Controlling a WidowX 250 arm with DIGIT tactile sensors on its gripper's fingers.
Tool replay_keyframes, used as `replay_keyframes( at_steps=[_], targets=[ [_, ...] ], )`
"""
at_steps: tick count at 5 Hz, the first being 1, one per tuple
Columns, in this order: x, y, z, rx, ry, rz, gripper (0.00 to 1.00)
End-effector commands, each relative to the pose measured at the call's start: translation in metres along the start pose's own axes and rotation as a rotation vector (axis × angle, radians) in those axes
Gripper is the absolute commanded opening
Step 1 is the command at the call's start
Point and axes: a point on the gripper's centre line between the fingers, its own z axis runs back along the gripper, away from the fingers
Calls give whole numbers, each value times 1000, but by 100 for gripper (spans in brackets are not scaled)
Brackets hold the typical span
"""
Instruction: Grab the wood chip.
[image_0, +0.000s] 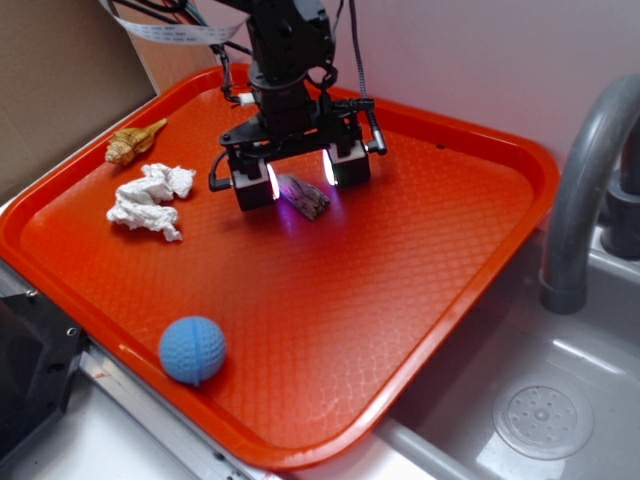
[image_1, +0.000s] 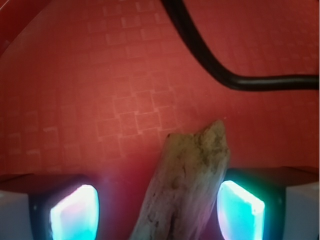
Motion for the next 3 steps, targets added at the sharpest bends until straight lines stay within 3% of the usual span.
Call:
replay_keyframes(
  at_steps=[1, 3],
  targets=[
    [-3, 2, 5, -40, -23, -3, 0],
    [-6, 6, 7, -44, -34, -58, 0]
  ],
)
